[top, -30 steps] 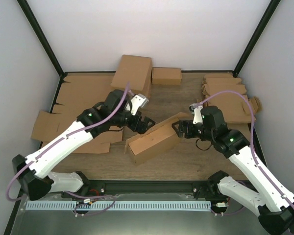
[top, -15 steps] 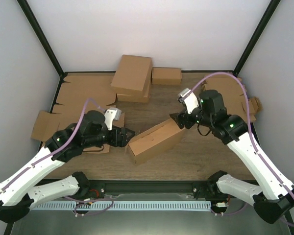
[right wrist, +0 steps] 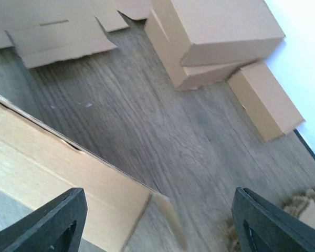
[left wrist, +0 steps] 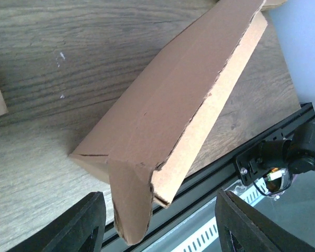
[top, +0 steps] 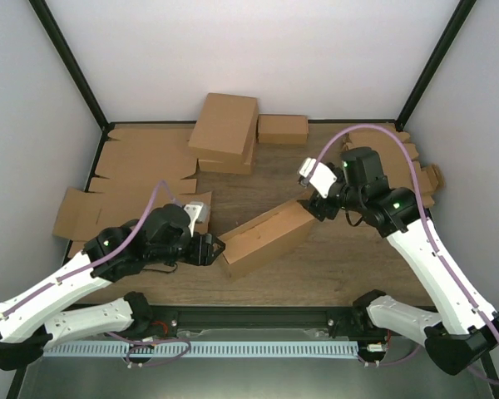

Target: Fold the paper box

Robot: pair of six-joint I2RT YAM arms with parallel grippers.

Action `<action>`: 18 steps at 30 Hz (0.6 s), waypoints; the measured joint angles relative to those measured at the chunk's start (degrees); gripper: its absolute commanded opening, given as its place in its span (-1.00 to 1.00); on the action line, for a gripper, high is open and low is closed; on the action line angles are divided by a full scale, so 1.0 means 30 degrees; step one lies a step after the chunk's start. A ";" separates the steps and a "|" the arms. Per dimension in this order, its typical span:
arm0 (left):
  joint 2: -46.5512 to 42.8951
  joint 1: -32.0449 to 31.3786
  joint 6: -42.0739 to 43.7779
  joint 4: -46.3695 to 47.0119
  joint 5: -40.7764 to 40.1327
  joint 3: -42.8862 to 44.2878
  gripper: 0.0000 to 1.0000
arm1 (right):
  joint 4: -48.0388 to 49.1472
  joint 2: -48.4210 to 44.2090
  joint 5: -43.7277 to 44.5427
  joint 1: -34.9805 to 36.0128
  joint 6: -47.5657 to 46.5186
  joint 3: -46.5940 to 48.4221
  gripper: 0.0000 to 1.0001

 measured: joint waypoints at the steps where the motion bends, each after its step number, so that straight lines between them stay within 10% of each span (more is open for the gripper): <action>1: -0.0015 -0.0015 -0.0131 -0.0175 0.0015 0.0000 0.20 | -0.0080 0.0022 -0.0102 -0.0335 -0.0321 0.0036 0.56; 18: -0.0117 -0.0117 -0.1282 -0.0386 0.0117 -0.0772 -0.50 | -0.0379 0.1209 -0.1967 -0.2965 -0.3359 -0.0240 0.23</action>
